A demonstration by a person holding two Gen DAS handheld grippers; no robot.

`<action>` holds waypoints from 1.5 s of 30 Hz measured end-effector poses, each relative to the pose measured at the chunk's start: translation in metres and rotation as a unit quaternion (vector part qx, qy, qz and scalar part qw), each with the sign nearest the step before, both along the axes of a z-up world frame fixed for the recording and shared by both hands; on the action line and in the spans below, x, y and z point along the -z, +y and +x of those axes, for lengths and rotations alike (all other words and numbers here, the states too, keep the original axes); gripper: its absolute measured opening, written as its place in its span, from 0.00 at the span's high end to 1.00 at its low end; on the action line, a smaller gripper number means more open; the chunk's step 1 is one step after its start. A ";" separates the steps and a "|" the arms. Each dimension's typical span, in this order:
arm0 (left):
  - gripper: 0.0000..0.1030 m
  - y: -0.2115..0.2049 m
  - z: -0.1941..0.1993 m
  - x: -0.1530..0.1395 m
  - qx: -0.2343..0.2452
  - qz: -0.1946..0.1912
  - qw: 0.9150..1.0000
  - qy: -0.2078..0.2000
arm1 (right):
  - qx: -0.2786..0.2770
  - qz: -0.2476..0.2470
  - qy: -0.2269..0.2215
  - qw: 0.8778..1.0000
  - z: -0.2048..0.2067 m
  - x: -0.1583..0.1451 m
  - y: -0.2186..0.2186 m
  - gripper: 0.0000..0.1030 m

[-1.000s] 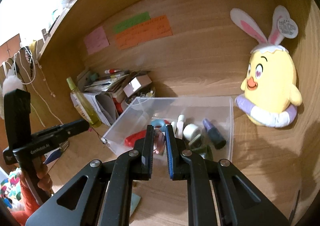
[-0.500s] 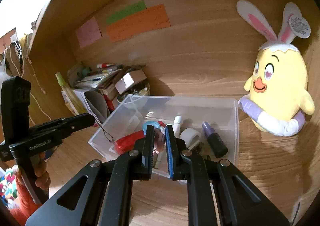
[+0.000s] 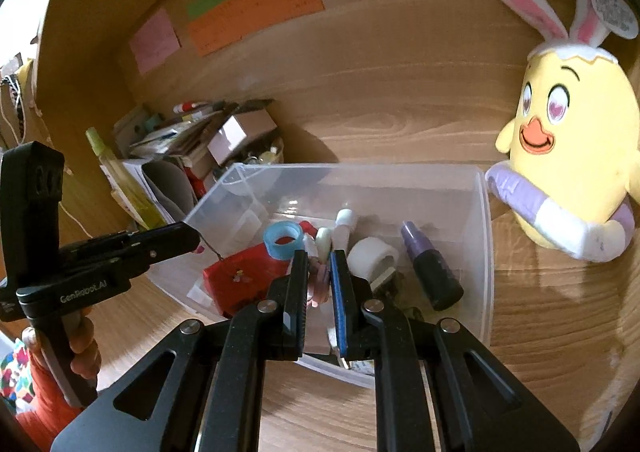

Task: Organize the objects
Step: 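Carry the charm and bracelet into the bin and open both tools, then withdraw both tools and reach toward the teal tube and brown bead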

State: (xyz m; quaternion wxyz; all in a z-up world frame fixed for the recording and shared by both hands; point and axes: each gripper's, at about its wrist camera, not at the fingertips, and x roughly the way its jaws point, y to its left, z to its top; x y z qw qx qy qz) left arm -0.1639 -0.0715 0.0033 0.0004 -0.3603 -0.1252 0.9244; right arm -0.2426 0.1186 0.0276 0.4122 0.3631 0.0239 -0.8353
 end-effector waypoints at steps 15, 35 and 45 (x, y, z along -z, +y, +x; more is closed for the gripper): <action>0.57 0.008 0.002 0.000 0.006 -0.012 1.000 0.000 | 0.041 0.056 0.048 0.996 0.002 0.004 -0.006 0.69; 0.19 0.009 0.065 -0.024 -0.017 -0.046 0.998 0.036 | 0.063 0.057 0.122 0.989 0.065 -0.028 0.012 0.25; 0.19 0.008 0.091 -0.001 -0.018 -0.040 0.999 0.005 | 0.032 0.063 0.096 0.993 0.110 -0.008 0.009 0.24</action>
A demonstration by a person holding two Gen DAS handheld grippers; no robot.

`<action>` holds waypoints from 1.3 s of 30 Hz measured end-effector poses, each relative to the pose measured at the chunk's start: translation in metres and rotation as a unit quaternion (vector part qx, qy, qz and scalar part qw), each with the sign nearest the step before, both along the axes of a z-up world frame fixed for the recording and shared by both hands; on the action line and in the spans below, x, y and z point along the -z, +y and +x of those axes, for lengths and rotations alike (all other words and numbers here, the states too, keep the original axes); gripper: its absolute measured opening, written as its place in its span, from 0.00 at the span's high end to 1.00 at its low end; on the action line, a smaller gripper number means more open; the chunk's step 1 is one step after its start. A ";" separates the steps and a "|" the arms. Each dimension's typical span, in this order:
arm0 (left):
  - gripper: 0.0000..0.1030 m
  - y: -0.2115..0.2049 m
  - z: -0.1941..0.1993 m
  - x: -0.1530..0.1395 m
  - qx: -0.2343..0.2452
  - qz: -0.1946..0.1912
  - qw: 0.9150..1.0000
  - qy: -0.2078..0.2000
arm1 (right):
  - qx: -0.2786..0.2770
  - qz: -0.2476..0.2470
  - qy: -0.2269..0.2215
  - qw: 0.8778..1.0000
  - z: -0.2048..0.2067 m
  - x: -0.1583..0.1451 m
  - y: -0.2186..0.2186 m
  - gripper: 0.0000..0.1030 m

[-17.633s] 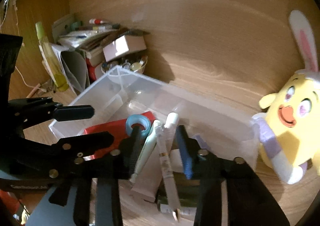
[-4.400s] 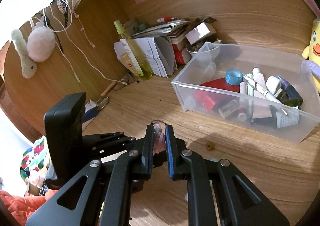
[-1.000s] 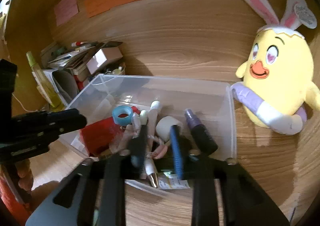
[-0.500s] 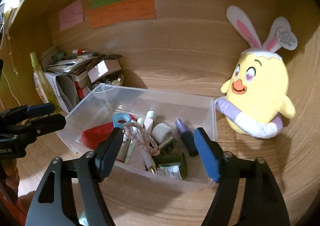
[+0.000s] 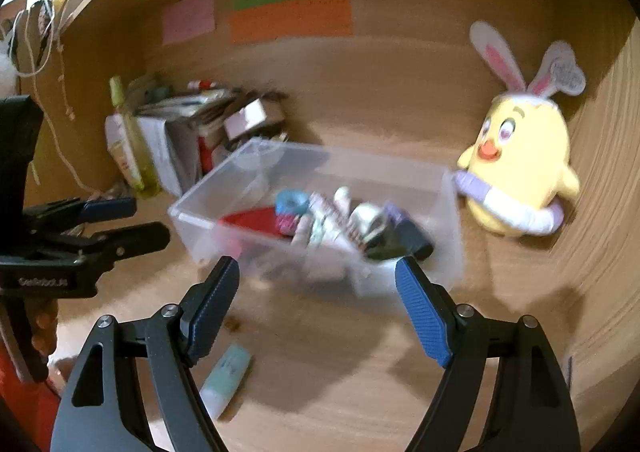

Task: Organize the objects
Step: 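Withdraw both tools and reach toward the teal tube and brown bead, then grasp the teal tube with the right tool while the left tool grasps the brown bead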

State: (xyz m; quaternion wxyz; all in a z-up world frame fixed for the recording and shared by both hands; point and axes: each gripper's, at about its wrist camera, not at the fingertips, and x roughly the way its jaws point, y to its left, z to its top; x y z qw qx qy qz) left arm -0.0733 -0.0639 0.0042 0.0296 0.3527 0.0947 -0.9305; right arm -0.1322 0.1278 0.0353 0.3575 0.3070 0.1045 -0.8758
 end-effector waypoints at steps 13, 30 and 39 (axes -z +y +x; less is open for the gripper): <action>0.19 -0.007 0.022 0.043 -0.008 0.018 0.998 -0.054 | -0.048 0.057 -0.060 0.995 0.039 0.057 -0.025 0.24; 0.44 0.018 0.012 0.062 0.048 0.031 0.995 -0.083 | -0.066 0.072 -0.095 0.991 0.040 0.073 -0.023 0.78; 0.57 0.045 -0.011 0.062 0.085 0.016 0.992 -0.092 | -0.029 0.041 -0.093 0.994 0.023 0.060 0.002 0.78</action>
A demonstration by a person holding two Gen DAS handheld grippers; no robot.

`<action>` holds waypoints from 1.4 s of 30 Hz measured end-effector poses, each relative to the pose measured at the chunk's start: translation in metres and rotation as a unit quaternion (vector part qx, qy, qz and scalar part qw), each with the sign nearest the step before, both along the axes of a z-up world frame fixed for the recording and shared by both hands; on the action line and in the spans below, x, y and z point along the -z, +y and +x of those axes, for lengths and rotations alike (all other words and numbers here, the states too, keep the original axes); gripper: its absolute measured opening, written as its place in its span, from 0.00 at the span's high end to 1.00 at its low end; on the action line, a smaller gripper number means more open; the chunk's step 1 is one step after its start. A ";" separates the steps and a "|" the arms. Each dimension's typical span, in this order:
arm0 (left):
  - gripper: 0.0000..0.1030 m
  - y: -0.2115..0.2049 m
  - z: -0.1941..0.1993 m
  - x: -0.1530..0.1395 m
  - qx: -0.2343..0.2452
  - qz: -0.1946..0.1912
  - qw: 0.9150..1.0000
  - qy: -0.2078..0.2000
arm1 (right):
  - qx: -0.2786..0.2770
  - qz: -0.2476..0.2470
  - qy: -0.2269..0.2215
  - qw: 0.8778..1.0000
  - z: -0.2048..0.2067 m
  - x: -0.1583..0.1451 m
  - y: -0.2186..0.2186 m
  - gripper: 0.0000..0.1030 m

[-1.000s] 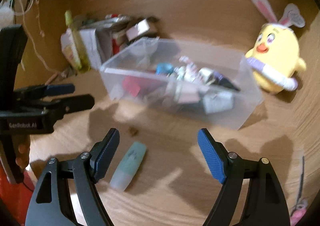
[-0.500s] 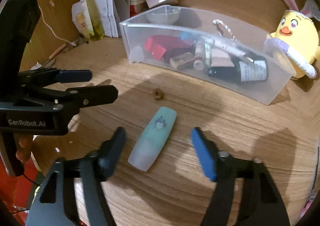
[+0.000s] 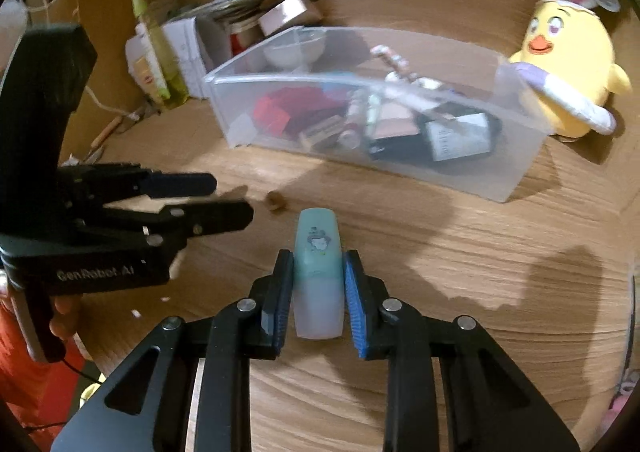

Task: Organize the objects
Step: 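Grasp the teal tube with the right tool while the left tool grasps the brown bead, then carry the teal tube and bead into the bin and open both tools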

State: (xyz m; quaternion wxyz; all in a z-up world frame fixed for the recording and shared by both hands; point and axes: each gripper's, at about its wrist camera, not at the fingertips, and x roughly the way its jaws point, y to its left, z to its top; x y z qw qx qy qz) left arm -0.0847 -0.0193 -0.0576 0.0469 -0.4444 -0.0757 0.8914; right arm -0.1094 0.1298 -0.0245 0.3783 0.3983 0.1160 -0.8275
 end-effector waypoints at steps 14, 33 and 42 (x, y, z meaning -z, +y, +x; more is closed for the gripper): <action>0.89 0.022 -0.027 0.009 0.012 -0.038 0.999 -0.002 | 0.026 -0.033 0.011 0.999 -0.020 -0.015 0.024 0.78; 0.89 0.004 -0.007 -0.055 -0.018 -0.011 0.996 0.089 | 0.035 -0.066 0.053 0.996 -0.038 -0.051 0.022 0.78; 0.89 -0.010 -0.010 -0.084 -0.043 0.004 0.991 0.129 | 0.049 -0.075 0.070 0.993 -0.059 -0.066 0.018 0.78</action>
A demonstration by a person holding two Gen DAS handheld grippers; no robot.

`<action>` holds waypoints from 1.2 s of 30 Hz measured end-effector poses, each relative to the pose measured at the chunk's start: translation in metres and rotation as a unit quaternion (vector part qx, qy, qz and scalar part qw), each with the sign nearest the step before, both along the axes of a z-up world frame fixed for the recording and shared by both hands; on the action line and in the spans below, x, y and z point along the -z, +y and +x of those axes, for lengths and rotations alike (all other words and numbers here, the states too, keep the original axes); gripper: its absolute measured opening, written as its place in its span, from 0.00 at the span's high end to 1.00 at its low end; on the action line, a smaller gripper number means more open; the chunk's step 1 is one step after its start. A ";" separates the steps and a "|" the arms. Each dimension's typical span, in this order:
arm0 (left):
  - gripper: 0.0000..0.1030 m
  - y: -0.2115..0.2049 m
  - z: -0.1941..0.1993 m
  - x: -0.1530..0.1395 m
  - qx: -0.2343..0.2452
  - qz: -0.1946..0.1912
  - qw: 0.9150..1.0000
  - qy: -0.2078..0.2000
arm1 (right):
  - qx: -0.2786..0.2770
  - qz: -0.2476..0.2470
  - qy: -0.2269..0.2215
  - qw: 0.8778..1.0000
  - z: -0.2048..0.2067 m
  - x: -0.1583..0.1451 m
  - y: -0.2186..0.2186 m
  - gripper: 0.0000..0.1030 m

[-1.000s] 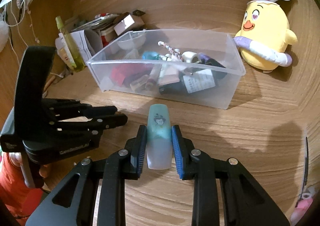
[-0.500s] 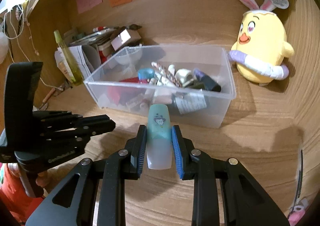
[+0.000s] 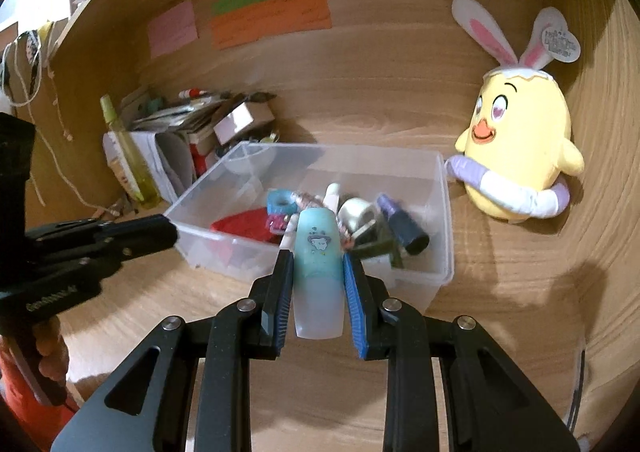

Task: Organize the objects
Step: 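Carry the teal tube and bead into the bin and open both tools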

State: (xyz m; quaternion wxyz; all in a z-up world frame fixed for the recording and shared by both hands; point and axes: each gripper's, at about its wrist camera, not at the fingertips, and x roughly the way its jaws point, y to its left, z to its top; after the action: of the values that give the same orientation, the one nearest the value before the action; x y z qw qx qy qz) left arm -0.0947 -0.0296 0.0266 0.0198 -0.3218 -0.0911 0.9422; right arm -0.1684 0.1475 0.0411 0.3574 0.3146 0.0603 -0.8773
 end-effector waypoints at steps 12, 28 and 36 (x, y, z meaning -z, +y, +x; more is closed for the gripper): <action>0.89 -0.012 -0.026 -0.003 -0.016 -0.004 1.000 0.001 | 0.012 0.007 0.009 1.000 -0.033 -0.007 -0.010 0.78; 0.89 -0.027 -0.068 0.035 -0.023 0.010 0.998 -0.049 | 0.015 0.033 -0.026 0.999 -0.069 0.019 -0.027 0.78; 0.88 -0.026 -0.073 0.041 -0.020 0.006 0.998 -0.052 | 0.009 0.046 -0.036 0.998 -0.076 0.030 -0.034 0.78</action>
State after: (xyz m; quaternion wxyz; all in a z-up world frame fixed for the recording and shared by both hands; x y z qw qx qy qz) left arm -0.1673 -0.0554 -0.0144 -0.0019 -0.3687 -0.1042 0.9237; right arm -0.2441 0.1133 0.0115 0.3367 0.3629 0.0845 -0.8648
